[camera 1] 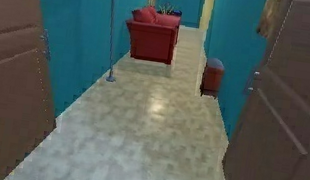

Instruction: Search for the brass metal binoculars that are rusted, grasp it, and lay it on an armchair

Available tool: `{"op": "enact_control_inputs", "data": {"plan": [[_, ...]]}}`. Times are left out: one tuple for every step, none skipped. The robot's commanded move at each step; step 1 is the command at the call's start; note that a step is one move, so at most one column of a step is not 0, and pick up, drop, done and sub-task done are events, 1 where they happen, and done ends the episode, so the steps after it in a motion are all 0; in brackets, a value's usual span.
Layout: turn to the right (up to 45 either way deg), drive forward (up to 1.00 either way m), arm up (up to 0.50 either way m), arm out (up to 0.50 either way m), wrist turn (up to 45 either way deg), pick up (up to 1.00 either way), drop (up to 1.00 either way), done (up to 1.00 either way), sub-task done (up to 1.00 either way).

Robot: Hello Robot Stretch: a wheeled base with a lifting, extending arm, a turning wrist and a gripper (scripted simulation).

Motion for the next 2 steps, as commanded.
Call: {"op": "enact_control_inputs", "data": {"plan": [[0.0, 1.00, 0.00, 0.00, 0.0, 0.00, 0.00, 0.00, 0.00], [6.0, 0.00, 0.00, 0.00, 0.0, 0.00, 0.00, 0.00, 0.00]]}}
